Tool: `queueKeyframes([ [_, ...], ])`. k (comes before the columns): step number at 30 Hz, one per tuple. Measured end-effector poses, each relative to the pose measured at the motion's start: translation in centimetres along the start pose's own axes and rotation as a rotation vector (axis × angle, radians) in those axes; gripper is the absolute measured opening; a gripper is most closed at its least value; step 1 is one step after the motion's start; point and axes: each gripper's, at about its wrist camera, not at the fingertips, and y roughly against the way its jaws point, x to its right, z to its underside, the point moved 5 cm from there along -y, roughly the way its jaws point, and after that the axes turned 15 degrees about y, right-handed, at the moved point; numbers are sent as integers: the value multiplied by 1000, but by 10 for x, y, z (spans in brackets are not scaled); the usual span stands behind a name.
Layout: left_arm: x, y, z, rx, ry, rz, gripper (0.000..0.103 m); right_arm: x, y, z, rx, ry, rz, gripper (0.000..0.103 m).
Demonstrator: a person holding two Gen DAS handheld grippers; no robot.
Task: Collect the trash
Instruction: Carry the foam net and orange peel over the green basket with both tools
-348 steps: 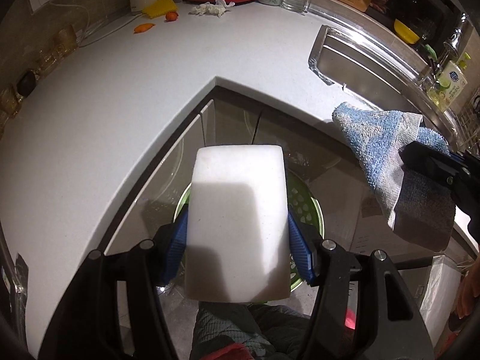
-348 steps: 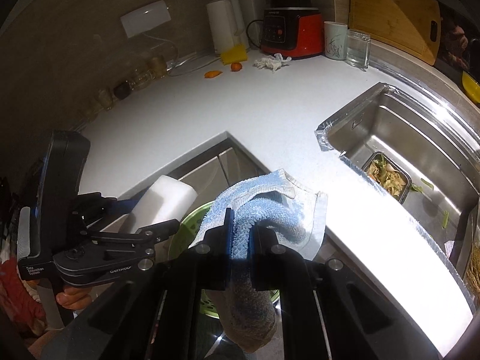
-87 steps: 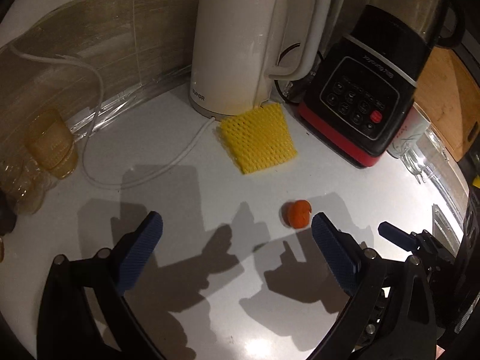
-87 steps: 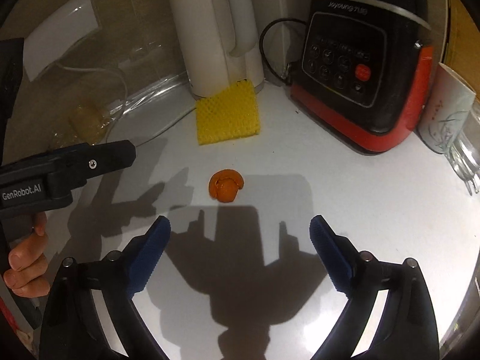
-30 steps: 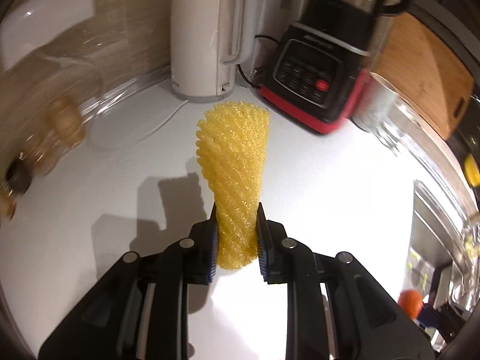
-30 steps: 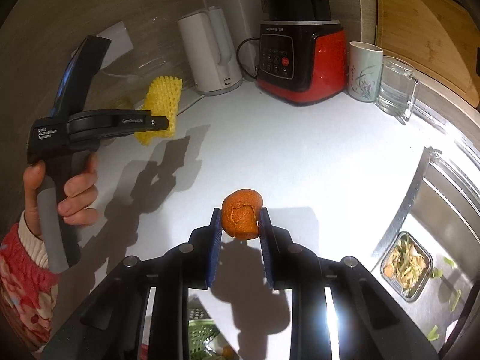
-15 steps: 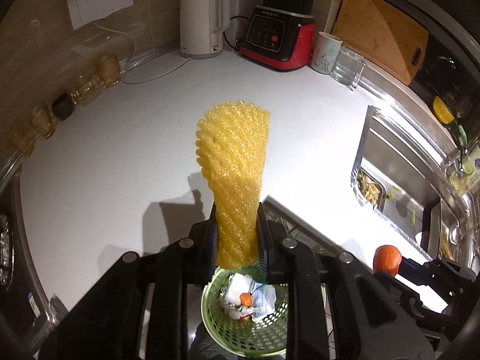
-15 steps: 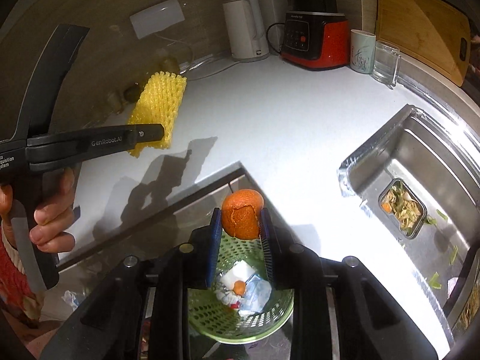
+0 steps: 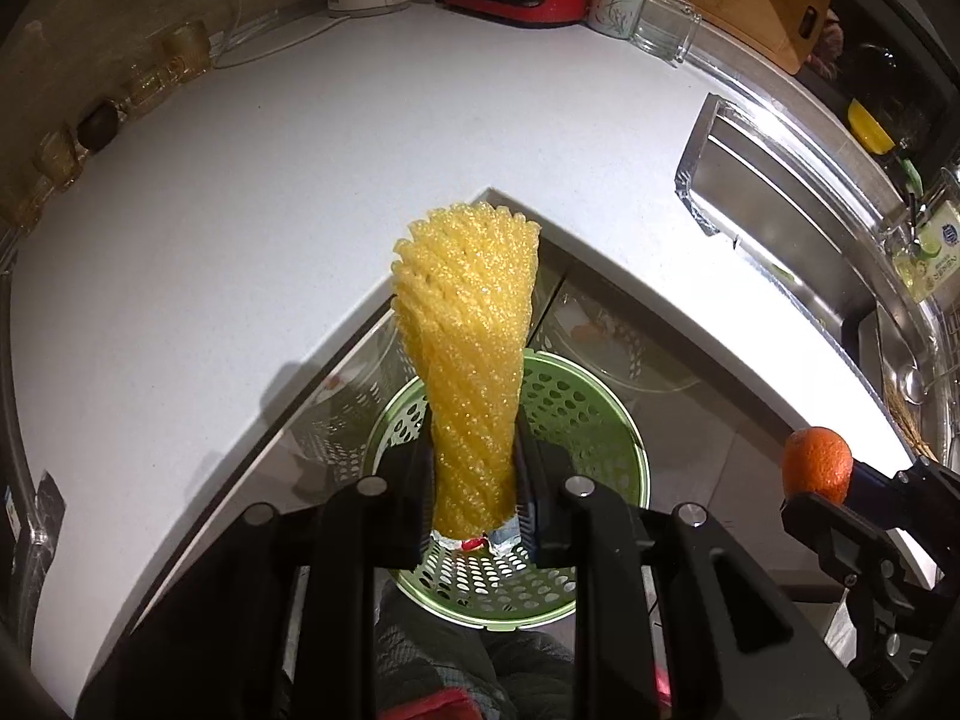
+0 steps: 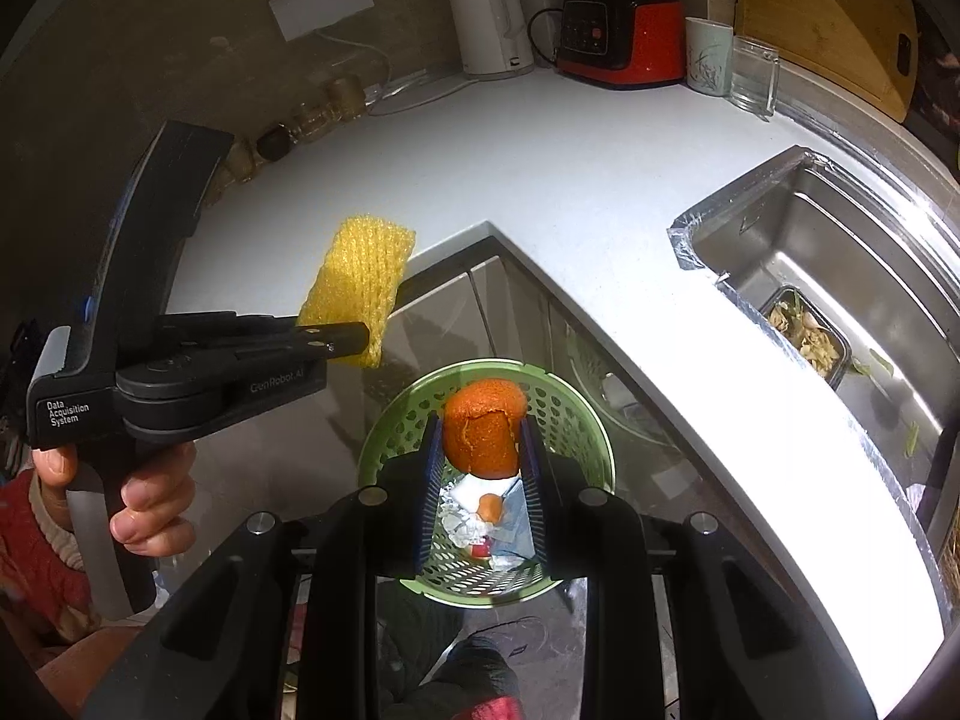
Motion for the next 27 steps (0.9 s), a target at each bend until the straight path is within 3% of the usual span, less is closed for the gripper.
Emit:
queueKeyframes([
  [5,-3,-28,15,-68,-7,-8,24,1,-7,11,-30,-16,-6,27],
  [8,-5,-55,30,-127,-15,-19,41,0,-14,16,-53,-24,-11,27],
  [11,-8,-79,45,-180,-27,-24,51,1,-23,23,-77,-37,-20,27],
  [16,-13,-108,62,-253,-12,-36,57,1,-34,32,-113,-47,-30,27],
  [22,-15,-104,59,-236,-7,-35,65,1,-37,33,-120,-48,-33,27],
  [27,-17,-79,42,-172,-3,-24,72,1,-36,27,-105,-41,-33,27],
])
